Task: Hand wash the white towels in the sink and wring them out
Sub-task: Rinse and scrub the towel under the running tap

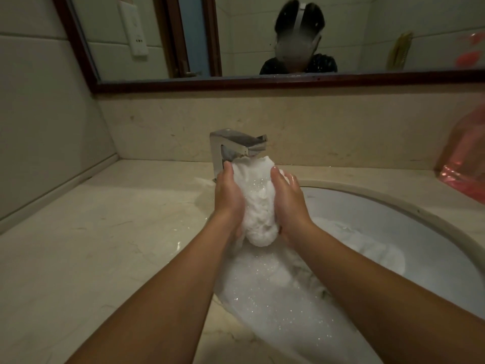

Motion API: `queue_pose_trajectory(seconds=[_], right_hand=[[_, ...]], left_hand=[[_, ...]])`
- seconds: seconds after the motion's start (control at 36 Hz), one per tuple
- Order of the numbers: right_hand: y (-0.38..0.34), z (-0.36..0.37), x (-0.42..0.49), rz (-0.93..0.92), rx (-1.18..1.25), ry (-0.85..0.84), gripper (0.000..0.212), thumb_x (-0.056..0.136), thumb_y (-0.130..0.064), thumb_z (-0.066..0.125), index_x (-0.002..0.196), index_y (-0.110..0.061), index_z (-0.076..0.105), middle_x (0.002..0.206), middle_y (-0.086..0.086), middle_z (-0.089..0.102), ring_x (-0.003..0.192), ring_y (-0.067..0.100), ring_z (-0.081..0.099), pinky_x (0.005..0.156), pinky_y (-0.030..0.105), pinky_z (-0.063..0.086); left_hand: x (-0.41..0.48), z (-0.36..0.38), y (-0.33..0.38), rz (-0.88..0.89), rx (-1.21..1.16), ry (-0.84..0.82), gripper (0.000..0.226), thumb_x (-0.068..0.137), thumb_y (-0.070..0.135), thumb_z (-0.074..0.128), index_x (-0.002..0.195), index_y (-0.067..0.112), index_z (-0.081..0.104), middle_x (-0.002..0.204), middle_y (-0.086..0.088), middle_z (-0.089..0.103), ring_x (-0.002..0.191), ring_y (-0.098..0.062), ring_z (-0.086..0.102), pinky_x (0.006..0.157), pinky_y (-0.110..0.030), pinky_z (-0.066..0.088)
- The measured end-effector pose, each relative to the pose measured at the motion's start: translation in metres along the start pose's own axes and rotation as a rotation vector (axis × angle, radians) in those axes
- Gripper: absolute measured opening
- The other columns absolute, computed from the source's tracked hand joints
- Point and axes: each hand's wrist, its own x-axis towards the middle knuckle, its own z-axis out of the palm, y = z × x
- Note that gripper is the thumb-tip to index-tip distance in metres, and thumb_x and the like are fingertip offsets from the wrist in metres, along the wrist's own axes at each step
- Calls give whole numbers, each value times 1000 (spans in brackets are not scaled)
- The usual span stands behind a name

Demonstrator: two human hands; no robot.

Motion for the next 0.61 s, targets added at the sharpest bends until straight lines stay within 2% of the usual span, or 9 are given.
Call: queue_pose_trajectory(seconds=[0.06, 0.17, 0.19, 0.25, 0.31, 0.39, 0.47, 0.53, 0.61], right_hand=[[1, 0, 0, 27, 8, 3, 49, 105, -60, 53, 148, -37, 48, 133, -4, 67, 120, 20, 67, 106, 46, 55], [5, 4, 6, 108, 135, 22, 68, 98, -71, 54, 156, -38, 41, 143, 2, 62, 127, 32, 65, 110, 57, 53], [8, 5, 11, 148, 165, 21, 82, 88, -80, 60, 156, -37, 41, 142, 4, 64, 124, 35, 66, 107, 61, 54], [33, 1, 43, 247, 225, 40, 125, 47, -101, 73, 150, -33, 51, 135, 8, 70, 117, 41, 71, 100, 66, 56], [55, -3, 71, 294, 280, 10, 139, 26, -106, 72, 142, -30, 60, 126, 9, 76, 111, 42, 75, 98, 65, 56], [44, -2, 60, 264, 307, -15, 125, 36, -100, 76, 139, -30, 62, 125, 8, 77, 108, 40, 76, 96, 63, 58], [14, 7, 23, 172, 256, 8, 86, 74, -81, 68, 142, -30, 56, 125, 9, 75, 106, 37, 77, 92, 61, 62], [5, 10, 12, 120, 241, 37, 63, 94, -66, 58, 144, -30, 51, 125, 7, 73, 108, 34, 75, 95, 58, 62], [3, 9, 7, 70, 191, 50, 52, 102, -61, 55, 145, -33, 46, 132, 4, 68, 115, 30, 71, 102, 54, 59]], left_hand=[[6, -3, -3, 45, 28, 6, 92, 67, 90, 51, 132, 29, 69, 128, -1, 74, 119, -27, 71, 107, -51, 54], [-3, -4, 5, 56, 8, 9, 89, 68, 87, 50, 133, 30, 70, 127, 0, 75, 119, -28, 71, 105, -51, 56], [-4, -4, 5, 44, -7, 11, 88, 67, 86, 52, 133, 29, 70, 126, -2, 76, 118, -30, 72, 105, -52, 56], [-7, -4, 7, 17, -42, 1, 85, 69, 82, 56, 132, 26, 72, 124, -5, 77, 115, -31, 74, 104, -52, 56], [-20, -1, 16, -4, -53, -26, 79, 79, 76, 54, 132, 21, 72, 123, -9, 77, 115, -33, 74, 106, -53, 56], [-33, 4, 24, -51, -38, -90, 70, 97, 68, 45, 131, 14, 73, 123, -15, 76, 114, -37, 74, 107, -54, 55], [-35, 7, 24, -71, -10, -129, 68, 102, 66, 41, 129, 13, 74, 121, -16, 77, 111, -37, 75, 104, -54, 57], [-32, 6, 23, -79, -11, -135, 70, 98, 70, 46, 131, 14, 72, 124, -17, 76, 112, -36, 75, 103, -53, 57], [-6, 0, 4, -46, 25, -121, 91, 75, 83, 64, 138, 17, 65, 134, -18, 70, 118, -39, 71, 105, -60, 54]])
